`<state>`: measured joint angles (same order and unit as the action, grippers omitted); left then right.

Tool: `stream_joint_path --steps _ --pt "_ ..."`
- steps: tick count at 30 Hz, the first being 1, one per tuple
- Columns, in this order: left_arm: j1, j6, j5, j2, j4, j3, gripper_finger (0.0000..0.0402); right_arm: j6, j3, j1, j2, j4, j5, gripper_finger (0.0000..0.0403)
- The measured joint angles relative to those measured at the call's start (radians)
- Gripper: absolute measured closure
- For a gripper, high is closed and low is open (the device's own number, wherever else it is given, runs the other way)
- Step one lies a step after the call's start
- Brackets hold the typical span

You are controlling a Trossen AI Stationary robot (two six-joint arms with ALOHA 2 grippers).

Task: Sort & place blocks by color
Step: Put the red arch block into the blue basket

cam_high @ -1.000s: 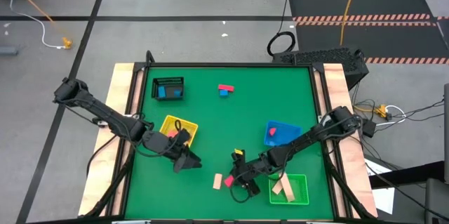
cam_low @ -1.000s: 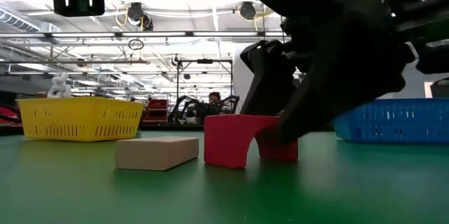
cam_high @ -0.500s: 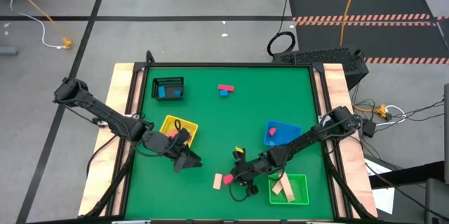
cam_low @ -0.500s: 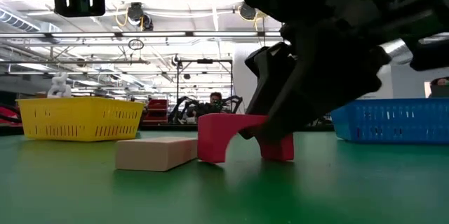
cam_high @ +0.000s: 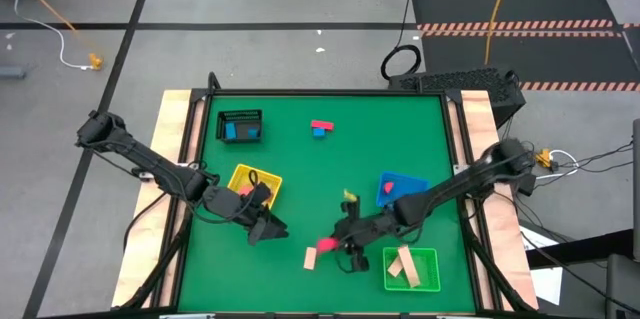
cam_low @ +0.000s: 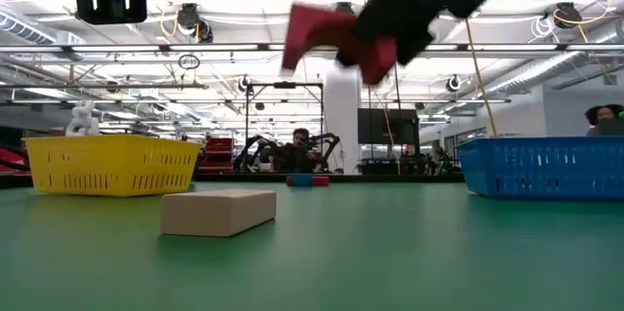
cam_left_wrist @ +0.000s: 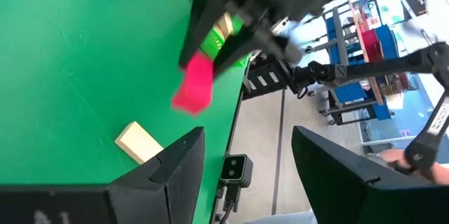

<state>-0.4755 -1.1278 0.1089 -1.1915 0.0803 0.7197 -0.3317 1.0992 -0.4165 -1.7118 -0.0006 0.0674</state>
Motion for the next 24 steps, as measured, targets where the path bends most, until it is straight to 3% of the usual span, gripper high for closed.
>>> stream_joint_path --steps 5,9,17,24 --pt "0.006 0.007 0.019 0.0 0.0 0.0 0.0188 -0.008 0.0 0.033 0.17 -0.186 0.155 0.0287" --pt "0.018 0.032 0.035 0.0 0.0 0.0 0.0188 -0.123 0.0 0.072 0.296 -0.361 0.246 0.0287" --pt "0.086 0.089 0.035 0.0 0.0 0.0 0.0188 -0.588 0.0 0.142 0.476 -0.835 0.248 0.0281" --pt "0.18 0.158 0.035 0.0 0.0 0.0 0.0188 -0.827 -0.003 0.143 0.499 -1.146 0.188 0.028"
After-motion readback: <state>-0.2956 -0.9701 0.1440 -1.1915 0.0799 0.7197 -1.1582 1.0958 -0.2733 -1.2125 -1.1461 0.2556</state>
